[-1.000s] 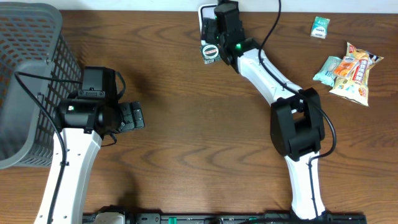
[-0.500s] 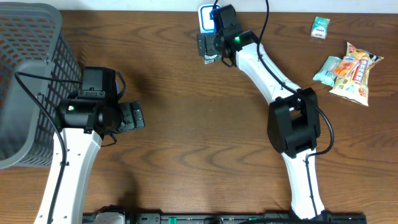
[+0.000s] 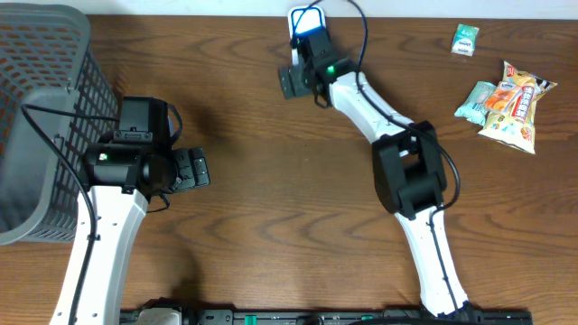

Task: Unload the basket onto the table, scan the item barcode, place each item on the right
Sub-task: 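Hold the tin's underside against the white scanner window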

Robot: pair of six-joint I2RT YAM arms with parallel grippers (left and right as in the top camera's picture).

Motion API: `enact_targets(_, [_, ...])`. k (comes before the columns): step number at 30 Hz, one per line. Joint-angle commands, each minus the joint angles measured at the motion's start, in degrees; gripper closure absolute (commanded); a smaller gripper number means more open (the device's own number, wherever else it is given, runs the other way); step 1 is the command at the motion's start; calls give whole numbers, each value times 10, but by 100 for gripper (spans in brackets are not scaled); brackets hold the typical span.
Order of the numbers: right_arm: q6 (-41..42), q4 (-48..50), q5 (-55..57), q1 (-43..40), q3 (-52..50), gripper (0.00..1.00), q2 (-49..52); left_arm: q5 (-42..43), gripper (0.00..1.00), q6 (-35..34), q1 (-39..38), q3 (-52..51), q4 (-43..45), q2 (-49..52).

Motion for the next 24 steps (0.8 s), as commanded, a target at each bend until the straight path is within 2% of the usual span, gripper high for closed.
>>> enact_targets(1, [-23, 7, -1, 2, 5, 10, -3, -3, 3, -5, -2, -3, -1, 2])
enact_targets(4, [-23, 11, 0, 2, 5, 14, 0, -3, 2, -5, -2, -3, -1, 2])
enact_targets(7, [-31, 12, 6, 0, 5, 22, 7, -3, 2, -5, -2, -3, -1, 2])
enact_targets(12, [-31, 2, 7, 0, 5, 24, 24, -3, 2, -5, -2, -3, -1, 2])
enact_targets(18, [-31, -13, 8, 7, 5, 37, 26, -3, 2, -5, -2, -3, -1, 2])
enact_targets(21, [-31, -13, 8, 9, 5, 57, 26, -3, 2, -5, -2, -3, -1, 2])
enact_targets(24, [-31, -11, 8, 9, 6, 59, 12, -3, 2, -5, -2, -3, -1, 2])
